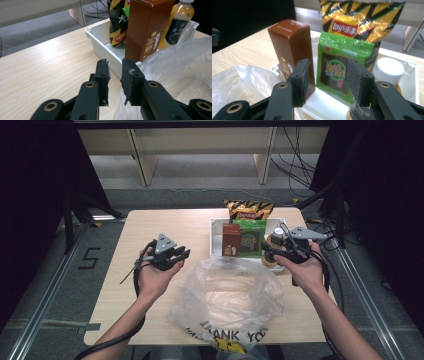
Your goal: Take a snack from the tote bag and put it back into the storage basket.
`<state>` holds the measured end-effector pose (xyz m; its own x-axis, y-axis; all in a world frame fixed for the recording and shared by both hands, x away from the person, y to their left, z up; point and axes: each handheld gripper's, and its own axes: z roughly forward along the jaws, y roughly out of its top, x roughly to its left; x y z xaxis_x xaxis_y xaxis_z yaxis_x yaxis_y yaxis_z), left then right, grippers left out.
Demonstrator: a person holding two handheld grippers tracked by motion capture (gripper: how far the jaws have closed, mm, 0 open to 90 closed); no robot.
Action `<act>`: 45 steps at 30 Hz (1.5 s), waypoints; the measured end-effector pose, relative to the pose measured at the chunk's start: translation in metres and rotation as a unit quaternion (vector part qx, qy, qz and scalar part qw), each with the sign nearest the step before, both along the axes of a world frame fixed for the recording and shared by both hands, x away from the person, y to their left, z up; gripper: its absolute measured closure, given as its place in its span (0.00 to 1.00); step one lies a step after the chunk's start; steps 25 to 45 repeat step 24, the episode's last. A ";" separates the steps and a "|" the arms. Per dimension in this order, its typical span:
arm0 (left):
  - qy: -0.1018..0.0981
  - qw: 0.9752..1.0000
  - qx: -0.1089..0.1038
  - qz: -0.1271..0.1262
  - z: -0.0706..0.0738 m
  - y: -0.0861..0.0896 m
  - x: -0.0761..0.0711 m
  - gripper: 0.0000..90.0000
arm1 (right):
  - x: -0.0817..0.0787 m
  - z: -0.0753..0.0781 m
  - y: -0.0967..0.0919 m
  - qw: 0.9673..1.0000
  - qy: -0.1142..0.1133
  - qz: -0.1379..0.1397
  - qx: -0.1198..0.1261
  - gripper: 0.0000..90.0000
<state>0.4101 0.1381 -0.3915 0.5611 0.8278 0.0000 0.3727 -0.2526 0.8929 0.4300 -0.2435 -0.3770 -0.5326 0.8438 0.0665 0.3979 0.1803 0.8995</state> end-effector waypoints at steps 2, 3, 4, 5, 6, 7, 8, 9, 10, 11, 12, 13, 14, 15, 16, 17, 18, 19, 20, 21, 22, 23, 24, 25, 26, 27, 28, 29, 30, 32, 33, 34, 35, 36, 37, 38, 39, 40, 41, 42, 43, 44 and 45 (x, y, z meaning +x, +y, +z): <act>0.001 1.000 -0.001 0.004 -0.002 0.007 -0.006 0.79 | -0.003 -0.004 -0.002 1.000 -0.001 -0.004 0.004 0.59; -0.001 1.000 0.001 0.002 -0.004 0.011 -0.009 0.78 | -0.005 -0.005 -0.005 1.000 0.000 0.000 -0.001 0.59; 0.001 1.000 -0.001 0.005 -0.005 0.014 -0.012 0.77 | -0.007 -0.006 -0.006 1.000 -0.005 0.000 -0.002 0.59; 0.001 1.000 0.000 0.007 -0.007 0.017 -0.015 0.76 | -0.009 -0.007 -0.008 1.000 0.002 0.005 -0.006 0.58; 0.001 1.000 -0.002 0.008 -0.009 0.020 -0.019 0.75 | -0.009 -0.008 -0.010 1.000 -0.004 0.008 -0.010 0.58; 0.001 1.000 -0.002 0.009 -0.011 0.023 -0.021 0.74 | -0.011 -0.009 -0.008 1.000 0.000 0.002 0.004 0.58; 0.002 1.000 -0.004 0.013 -0.014 0.026 -0.026 0.73 | -0.012 -0.009 -0.009 1.000 0.001 -0.004 0.004 0.58; 0.002 1.000 -0.006 0.015 -0.016 0.028 -0.028 0.71 | -0.013 -0.010 -0.011 1.000 -0.007 0.004 0.002 0.57; -0.001 1.000 -0.007 0.019 -0.018 0.031 -0.032 0.69 | -0.015 -0.011 -0.010 1.000 -0.001 -0.004 0.004 0.57; -0.004 1.000 -0.008 0.022 -0.021 0.034 -0.036 0.68 | -0.016 -0.013 -0.012 1.000 -0.008 0.008 -0.007 0.57; -0.004 1.000 -0.011 0.025 -0.024 0.037 -0.039 0.66 | -0.018 -0.014 -0.013 1.000 -0.005 0.008 -0.009 0.57; -0.002 0.999 -0.015 0.030 -0.027 0.040 -0.044 0.65 | -0.020 -0.015 -0.010 1.000 -0.005 0.000 0.007 0.57; -0.004 0.999 -0.021 0.034 -0.030 0.043 -0.047 0.64 | -0.021 -0.017 -0.011 1.000 -0.004 0.000 0.003 0.57; -0.003 0.999 -0.025 0.040 -0.034 0.046 -0.052 0.63 | -0.022 -0.019 -0.012 1.000 -0.007 0.001 0.001 0.56; -0.004 0.999 -0.030 0.044 -0.039 0.048 -0.057 0.61 | -0.024 -0.020 -0.014 1.000 -0.004 0.007 -0.008 0.56; -0.007 0.998 -0.035 0.046 -0.044 0.051 -0.062 0.61 | -0.026 -0.022 -0.014 1.000 -0.003 0.000 -0.004 0.54; -0.008 0.998 -0.033 0.051 -0.048 0.054 -0.067 0.60 | -0.028 -0.024 -0.013 1.000 -0.001 -0.008 0.004 0.54; -0.004 0.998 -0.036 0.055 -0.053 0.056 -0.071 0.58 | -0.029 -0.026 -0.014 1.000 -0.007 -0.018 0.002 0.52; -0.004 0.997 -0.040 0.062 -0.057 0.059 -0.074 0.57 | -0.029 -0.028 -0.014 1.000 -0.009 -0.019 0.007 0.51; -0.005 0.997 -0.045 0.069 -0.059 0.062 -0.076 0.56 | -0.030 -0.029 -0.014 1.000 -0.007 -0.026 0.009 0.50; -0.006 0.996 -0.049 0.077 -0.060 0.064 -0.079 0.55 | -0.031 -0.030 -0.017 1.000 -0.007 -0.028 0.002 0.48; -0.011 0.995 -0.055 0.083 -0.061 0.065 -0.080 0.54 | -0.031 -0.032 -0.017 0.999 -0.010 -0.034 0.002 0.47; -0.012 0.994 -0.056 0.088 -0.061 0.066 -0.083 0.53 | -0.033 -0.034 -0.017 0.999 -0.009 -0.036 0.004 0.45; -0.012 0.994 -0.056 0.088 -0.061 0.066 -0.083 0.53 | -0.033 -0.034 -0.017 0.999 -0.009 -0.036 0.004 0.45; -0.012 0.994 -0.056 0.088 -0.061 0.066 -0.083 0.53 | -0.033 -0.034 -0.017 0.999 -0.009 -0.036 0.004 0.45; -0.012 0.994 -0.056 0.088 -0.061 0.066 -0.083 0.53 | -0.033 -0.034 -0.017 0.999 -0.009 -0.036 0.004 0.45; -0.012 0.994 -0.056 0.088 -0.061 0.066 -0.083 0.53 | -0.033 -0.034 -0.017 0.999 -0.009 -0.036 0.004 0.45; -0.012 0.994 -0.056 0.088 -0.061 0.066 -0.083 0.53 | -0.033 -0.034 -0.017 0.999 -0.009 -0.036 0.004 0.45; -0.012 0.994 -0.056 0.088 -0.061 0.066 -0.083 0.53 | -0.033 -0.034 -0.017 0.999 -0.009 -0.036 0.004 0.45; -0.012 0.994 -0.056 0.088 -0.061 0.066 -0.083 0.53 | -0.033 -0.034 -0.017 0.999 -0.009 -0.036 0.004 0.45; -0.012 0.994 -0.056 0.088 -0.061 0.066 -0.083 0.53 | -0.033 -0.034 -0.017 0.999 -0.009 -0.036 0.004 0.45; -0.012 0.994 -0.056 0.088 -0.061 0.066 -0.083 0.53 | -0.033 -0.034 -0.017 0.999 -0.009 -0.036 0.004 0.45; -0.012 0.994 -0.056 0.088 -0.061 0.066 -0.083 0.53 | -0.033 -0.034 -0.017 0.999 -0.009 -0.036 0.004 0.45; -0.012 0.994 -0.056 0.088 -0.061 0.066 -0.083 0.53 | -0.033 -0.034 -0.017 0.999 -0.009 -0.036 0.004 0.45; -0.012 0.994 -0.056 0.088 -0.061 0.066 -0.083 0.53 | -0.033 -0.034 -0.017 0.999 -0.009 -0.036 0.004 0.45; -0.012 0.994 -0.056 0.088 -0.061 0.066 -0.083 0.53 | -0.033 -0.034 -0.017 0.999 -0.009 -0.036 0.004 0.45; -0.012 0.994 -0.056 0.088 -0.061 0.066 -0.083 0.53 | -0.033 -0.034 -0.017 0.999 -0.009 -0.036 0.004 0.45; -0.012 0.994 -0.056 0.088 -0.061 0.066 -0.083 0.53 | -0.033 -0.034 -0.017 0.999 -0.009 -0.036 0.004 0.45; -0.012 0.994 -0.056 0.088 -0.061 0.066 -0.083 0.53 | -0.033 -0.034 -0.017 0.999 -0.009 -0.036 0.004 0.45; -0.012 0.994 -0.056 0.088 -0.061 0.066 -0.083 0.53 | -0.033 -0.034 -0.017 0.999 -0.009 -0.036 0.004 0.45; -0.012 0.994 -0.056 0.088 -0.061 0.066 -0.083 0.53 | -0.033 -0.034 -0.017 0.999 -0.009 -0.036 0.004 0.45; -0.012 0.994 -0.056 0.088 -0.061 0.066 -0.083 0.53 | -0.033 -0.034 -0.017 0.999 -0.009 -0.036 0.004 0.45; -0.012 0.994 -0.056 0.088 -0.061 0.066 -0.083 0.53 | -0.033 -0.034 -0.017 0.999 -0.009 -0.036 0.004 0.45</act>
